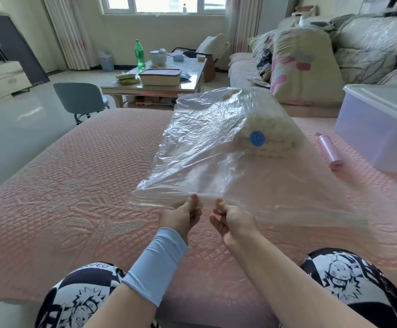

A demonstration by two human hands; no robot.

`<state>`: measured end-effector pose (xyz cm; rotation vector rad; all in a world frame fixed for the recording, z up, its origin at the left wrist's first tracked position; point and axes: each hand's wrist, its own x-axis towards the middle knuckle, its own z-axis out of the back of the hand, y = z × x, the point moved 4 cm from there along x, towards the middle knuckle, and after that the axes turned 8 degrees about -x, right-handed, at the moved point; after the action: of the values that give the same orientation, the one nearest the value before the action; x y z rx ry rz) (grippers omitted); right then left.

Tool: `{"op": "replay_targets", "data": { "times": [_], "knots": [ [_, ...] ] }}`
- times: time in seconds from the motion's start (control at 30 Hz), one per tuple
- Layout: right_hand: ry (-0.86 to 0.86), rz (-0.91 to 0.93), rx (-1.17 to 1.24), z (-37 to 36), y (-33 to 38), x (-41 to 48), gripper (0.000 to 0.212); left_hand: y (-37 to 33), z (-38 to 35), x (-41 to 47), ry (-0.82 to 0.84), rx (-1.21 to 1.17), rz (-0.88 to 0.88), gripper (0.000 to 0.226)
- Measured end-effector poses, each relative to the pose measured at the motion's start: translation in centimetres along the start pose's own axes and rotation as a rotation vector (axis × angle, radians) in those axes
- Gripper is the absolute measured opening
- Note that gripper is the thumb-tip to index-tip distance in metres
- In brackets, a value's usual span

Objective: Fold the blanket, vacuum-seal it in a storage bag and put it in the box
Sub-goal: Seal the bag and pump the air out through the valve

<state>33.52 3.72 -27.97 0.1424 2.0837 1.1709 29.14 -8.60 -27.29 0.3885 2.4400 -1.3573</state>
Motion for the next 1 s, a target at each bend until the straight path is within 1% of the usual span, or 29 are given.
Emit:
{"op": "replay_targets", "data": {
  "times": [0.13,0.3,0.37,0.43,0.5,0.57,0.63,0.7,0.73,0.8,0.87,1.0],
  "knots": [
    [-0.025,0.008,0.033,0.5,0.9,0.0,0.005,-0.5,0.3,-0.2,-0.03,-0.022,0.016,0.015],
    [-0.074,0.047,0.108,1.7,2.5,0.3,0.006,-1.2,0.4,0.7,-0.089,-0.077,0.027,0.017],
    [-0.051,0.068,0.099,2.0,2.9,0.3,0.005,-1.0,0.1,0.8,-0.085,-0.129,0.033,0.017],
    [-0.008,0.104,0.057,2.3,3.3,0.3,0.006,-0.9,-0.5,0.8,-0.024,-0.208,0.038,0.018],
    [0.019,0.14,-0.012,2.5,3.5,0.2,0.009,-0.4,-1.5,0.4,0.075,-0.247,0.099,0.027],
    [0.055,0.123,-0.046,2.5,3.0,0.0,0.013,0.6,-3.0,-0.2,0.178,-0.146,0.171,0.035],
    [0.083,0.094,-0.061,2.1,2.3,-0.2,0.017,1.9,-4.2,-0.6,0.227,-0.033,0.147,0.025],
    [0.072,0.093,-0.081,2.0,2.0,-0.3,0.02,2.5,-4.7,-0.8,0.208,-0.01,0.08,0.013],
    [0.047,0.098,-0.098,2.1,2.1,-0.1,0.02,2.6,-4.9,-0.8,0.189,-0.002,0.053,0.011],
    [-0.016,0.098,-0.135,2.6,2.5,0.1,0.015,2.4,-5.0,-0.9,0.151,0.013,0.025,0.012],
    [-0.065,0.08,-0.117,3.0,3.0,0.4,0.012,2.5,-5.1,-0.9,0.105,0.018,0.033,0.013],
    [-0.078,0.049,-0.06,3.9,3.6,0.5,0.006,2.6,-5.2,-1.1,0.043,0.03,0.028,0.016]
  ]
}}
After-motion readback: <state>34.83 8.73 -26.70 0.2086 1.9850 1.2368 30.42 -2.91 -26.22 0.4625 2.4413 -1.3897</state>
